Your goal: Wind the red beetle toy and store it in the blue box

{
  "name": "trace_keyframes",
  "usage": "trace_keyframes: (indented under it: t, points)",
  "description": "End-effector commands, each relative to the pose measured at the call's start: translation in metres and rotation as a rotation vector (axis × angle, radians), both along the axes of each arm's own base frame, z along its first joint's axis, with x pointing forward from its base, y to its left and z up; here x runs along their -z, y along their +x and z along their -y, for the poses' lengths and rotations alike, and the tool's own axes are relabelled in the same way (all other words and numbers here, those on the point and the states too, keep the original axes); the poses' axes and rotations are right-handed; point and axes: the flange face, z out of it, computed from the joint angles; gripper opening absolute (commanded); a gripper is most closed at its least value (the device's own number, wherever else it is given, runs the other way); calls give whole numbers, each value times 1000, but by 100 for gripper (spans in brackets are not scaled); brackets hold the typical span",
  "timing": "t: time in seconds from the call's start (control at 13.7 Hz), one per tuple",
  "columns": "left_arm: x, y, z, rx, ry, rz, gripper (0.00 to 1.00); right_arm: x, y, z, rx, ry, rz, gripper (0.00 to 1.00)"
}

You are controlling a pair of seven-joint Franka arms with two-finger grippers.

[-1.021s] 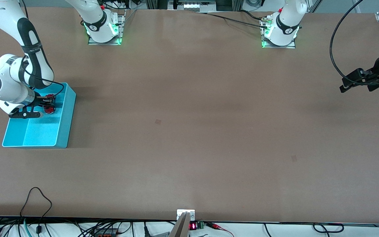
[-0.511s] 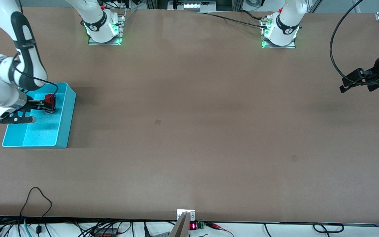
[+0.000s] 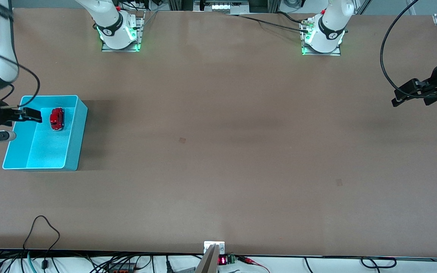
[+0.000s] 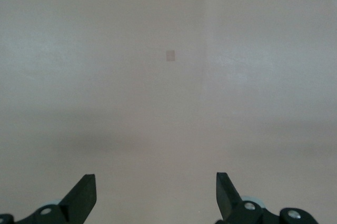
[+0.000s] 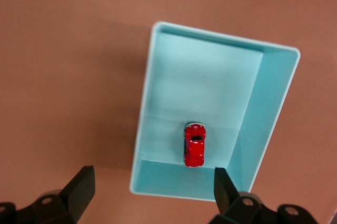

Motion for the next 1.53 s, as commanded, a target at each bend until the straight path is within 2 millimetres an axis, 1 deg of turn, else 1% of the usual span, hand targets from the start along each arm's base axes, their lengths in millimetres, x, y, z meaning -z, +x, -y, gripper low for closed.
trace_keyframes:
  t: [0.0, 0.07, 0.22, 0.29, 0.36, 0.51, 0.58, 0.8, 0.95, 1.17, 1.46]
  points:
    - [-7, -11, 0, 26, 12, 4, 100, -46, 0, -34, -48, 23, 21, 100]
    - [-8, -13, -1, 26, 17, -2, 100, -62, -5, -41, -41, 31, 35, 100]
    - [-9, -16, 2, 32, 19, -19, 100, -84, -14, -56, 40, 30, 72, 100]
    - [-9, -16, 0, 29, 18, -22, 100, -99, -17, -71, 53, 31, 85, 100]
    - [-9, -16, 0, 29, 16, -19, 100, -113, -19, -77, 67, 36, 90, 100]
    - [-11, -17, 3, 33, 16, -19, 100, -131, -23, -83, 86, 101, 77, 100]
    - [-11, -17, 3, 23, 14, -22, 100, -136, -22, -82, 89, 107, 82, 100]
    - [-12, -16, 4, 21, 7, -12, 100, -133, -20, -84, 98, 114, 88, 100]
    - [-11, -16, 2, 14, -1, -14, 100, -132, -19, -84, 138, 113, 89, 100]
    - [-11, -16, 2, 14, -1, -14, 100, -131, -21, -84, 137, 113, 84, 100]
    - [-11, -16, 1, 13, 1, -14, 100, -136, -33, -83, 140, 110, 75, 100]
